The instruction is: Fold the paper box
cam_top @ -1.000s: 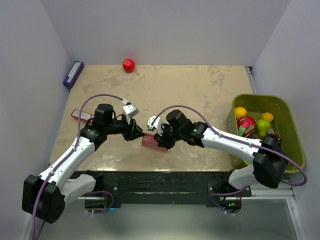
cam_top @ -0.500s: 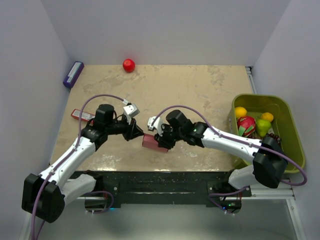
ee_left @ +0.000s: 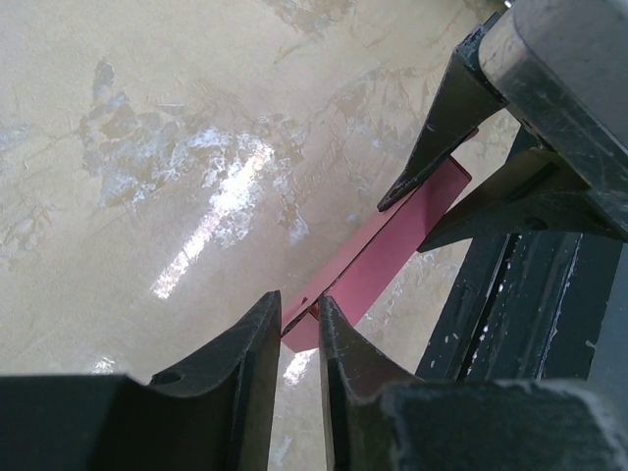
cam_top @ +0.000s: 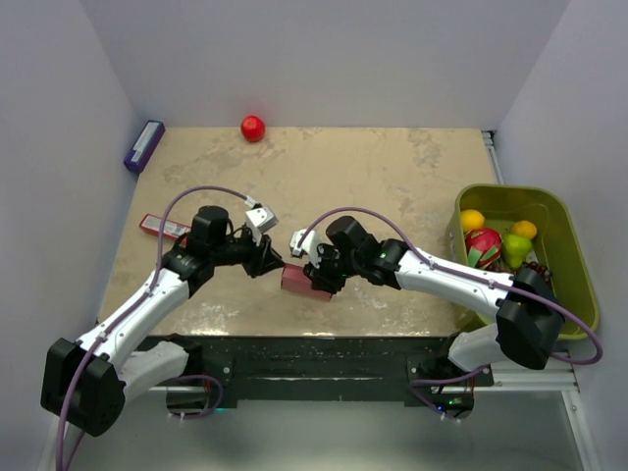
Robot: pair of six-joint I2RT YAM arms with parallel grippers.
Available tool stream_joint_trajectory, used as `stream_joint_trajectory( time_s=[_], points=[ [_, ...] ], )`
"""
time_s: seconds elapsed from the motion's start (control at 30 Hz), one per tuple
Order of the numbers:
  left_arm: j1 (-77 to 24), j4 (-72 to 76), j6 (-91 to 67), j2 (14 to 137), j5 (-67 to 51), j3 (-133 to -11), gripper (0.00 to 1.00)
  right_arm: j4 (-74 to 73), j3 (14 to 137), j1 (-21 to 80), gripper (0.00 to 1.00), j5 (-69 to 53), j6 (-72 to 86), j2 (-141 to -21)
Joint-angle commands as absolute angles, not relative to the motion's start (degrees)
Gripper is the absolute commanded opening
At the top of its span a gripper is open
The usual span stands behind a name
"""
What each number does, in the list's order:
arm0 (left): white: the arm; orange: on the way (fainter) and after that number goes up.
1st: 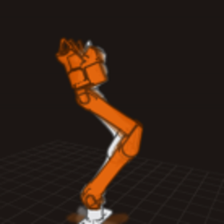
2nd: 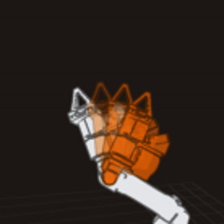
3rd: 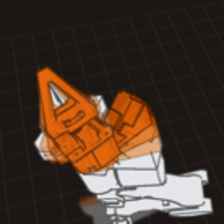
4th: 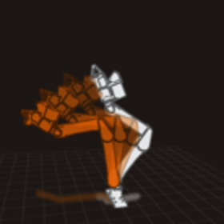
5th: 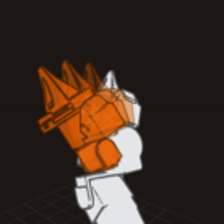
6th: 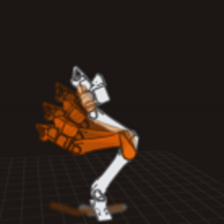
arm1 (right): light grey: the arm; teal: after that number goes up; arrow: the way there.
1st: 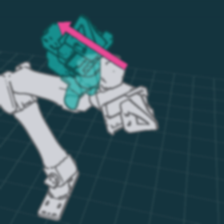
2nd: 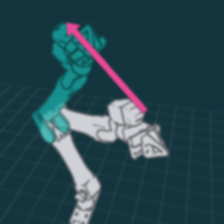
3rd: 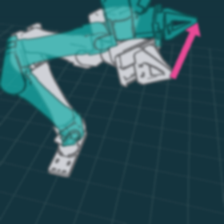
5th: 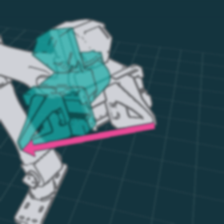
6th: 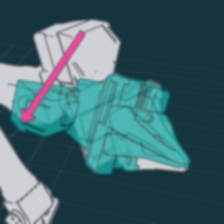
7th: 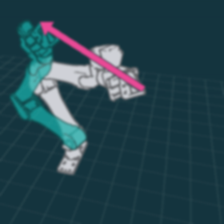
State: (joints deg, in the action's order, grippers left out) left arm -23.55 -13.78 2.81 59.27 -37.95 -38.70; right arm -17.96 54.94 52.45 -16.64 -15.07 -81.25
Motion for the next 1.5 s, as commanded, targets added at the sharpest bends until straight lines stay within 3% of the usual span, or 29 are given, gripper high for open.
stream_joint_trajectory(
  time_s=[0.0, 0.17, 0.4, 0.77, 1.13, 1.47],
  points=[
    [-24.52, -12.57, 3.69, 58.63, -37.35, -37.97, 0.30, -15.29, 55.37, 52.21, 0.28, -17.75, -15.56, -80.42],
    [-24.78, -12.39, 3.69, 58.53, -37.70, -37.79, 0.29, -15.21, 55.37, 51.94, 0.28, -18.28, -15.64, -80.24],
    [-24.87, -12.39, 3.95, 58.27, -37.62, -37.88, 0.21, -15.21, 55.46, 51.86, 0.28, -18.19, -15.56, -80.24],
    [-25.93, -14.23, 2.29, 62.48, -35.07, -39.72, 0.00, -13.80, 56.16, 51.94, 0.28, -13.45, -14.15, -82.87],
    [-29.88, -10.82, -10.62, 61.80, -21.63, -38.41, 0.00, -12.22, 56.25, 53.17, 0.28, -4.66, -11.78, -85.25],
    [-36.03, -2.03, -21.61, 58.36, -11.26, -29.37, 0.00, -10.81, 55.37, 54.58, 0.28, 1.76, -10.46, -85.69]
  ],
)
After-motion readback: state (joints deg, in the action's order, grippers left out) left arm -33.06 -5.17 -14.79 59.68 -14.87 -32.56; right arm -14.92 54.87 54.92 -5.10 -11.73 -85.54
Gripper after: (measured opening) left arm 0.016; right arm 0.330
